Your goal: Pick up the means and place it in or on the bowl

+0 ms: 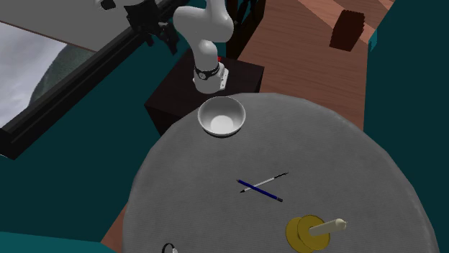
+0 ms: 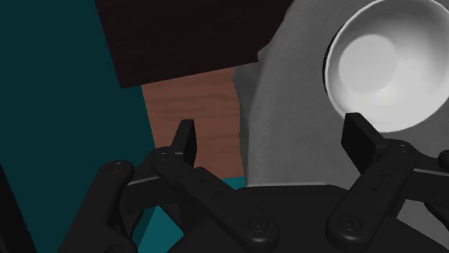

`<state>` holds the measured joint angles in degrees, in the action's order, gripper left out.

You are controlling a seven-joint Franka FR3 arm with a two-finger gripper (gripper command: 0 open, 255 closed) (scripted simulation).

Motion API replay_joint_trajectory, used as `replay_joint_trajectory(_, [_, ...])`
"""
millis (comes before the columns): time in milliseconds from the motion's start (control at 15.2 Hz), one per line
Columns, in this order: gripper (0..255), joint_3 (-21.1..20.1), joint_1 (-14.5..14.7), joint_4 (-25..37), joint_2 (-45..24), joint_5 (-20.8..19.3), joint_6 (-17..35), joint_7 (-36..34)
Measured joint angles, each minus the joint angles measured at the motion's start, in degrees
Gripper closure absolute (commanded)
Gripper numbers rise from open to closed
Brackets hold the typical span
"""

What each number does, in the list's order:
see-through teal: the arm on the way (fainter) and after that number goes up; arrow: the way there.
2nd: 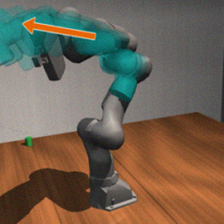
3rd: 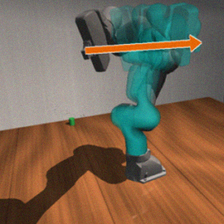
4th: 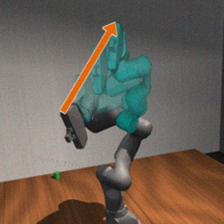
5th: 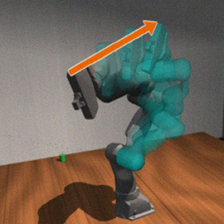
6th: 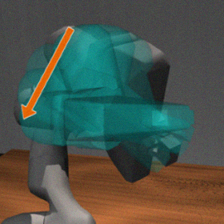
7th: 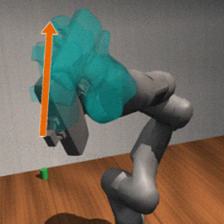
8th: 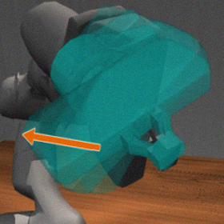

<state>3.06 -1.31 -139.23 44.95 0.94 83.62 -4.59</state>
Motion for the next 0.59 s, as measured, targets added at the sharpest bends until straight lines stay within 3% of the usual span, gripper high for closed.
replay_joint_trajectory(198, [0, -1.4, 0.2, -2.1, 1.0, 1.6, 1.8, -2.3])
replay_joint_trajectory(594, [0, -8.0, 1.7, -9.4, 2.9, 8.8, 11.0, -12.2])
